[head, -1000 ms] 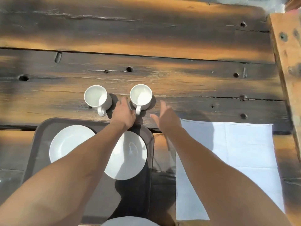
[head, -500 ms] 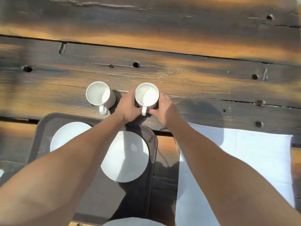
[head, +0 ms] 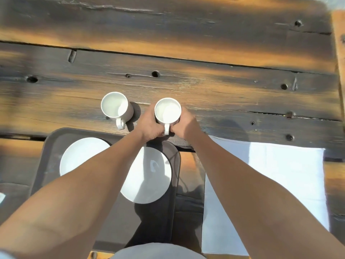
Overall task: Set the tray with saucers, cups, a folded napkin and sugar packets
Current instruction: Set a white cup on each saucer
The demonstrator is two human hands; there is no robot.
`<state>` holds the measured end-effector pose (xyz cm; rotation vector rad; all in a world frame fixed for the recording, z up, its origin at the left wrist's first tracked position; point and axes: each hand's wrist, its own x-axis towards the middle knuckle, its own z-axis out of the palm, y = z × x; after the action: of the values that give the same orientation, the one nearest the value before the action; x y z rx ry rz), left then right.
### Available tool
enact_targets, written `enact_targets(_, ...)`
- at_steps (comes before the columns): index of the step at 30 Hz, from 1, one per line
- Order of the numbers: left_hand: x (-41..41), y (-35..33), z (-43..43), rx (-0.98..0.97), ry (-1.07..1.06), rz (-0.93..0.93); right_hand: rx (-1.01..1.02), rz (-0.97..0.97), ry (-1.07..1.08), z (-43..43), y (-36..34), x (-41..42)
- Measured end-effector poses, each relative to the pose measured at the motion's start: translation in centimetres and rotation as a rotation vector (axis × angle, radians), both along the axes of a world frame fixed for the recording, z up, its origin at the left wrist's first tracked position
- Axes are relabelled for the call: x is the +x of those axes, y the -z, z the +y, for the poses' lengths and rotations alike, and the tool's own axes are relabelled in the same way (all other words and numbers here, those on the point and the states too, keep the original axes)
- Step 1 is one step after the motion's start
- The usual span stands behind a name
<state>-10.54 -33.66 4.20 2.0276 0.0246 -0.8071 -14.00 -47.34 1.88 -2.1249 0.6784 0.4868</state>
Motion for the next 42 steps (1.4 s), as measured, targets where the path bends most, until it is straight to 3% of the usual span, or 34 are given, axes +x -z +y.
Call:
enact_targets(27,-11.7,-8.6,9.6,0.063,0.132,-0.052,0.007,-0.019,0.066,10.0,-9.4,-12.7)
enact_targets(42,-16.6,-8.3,13.7,0.039,0.206,-0.098,0.026,-0.039,0.101,14.1,-10.5,-18.5)
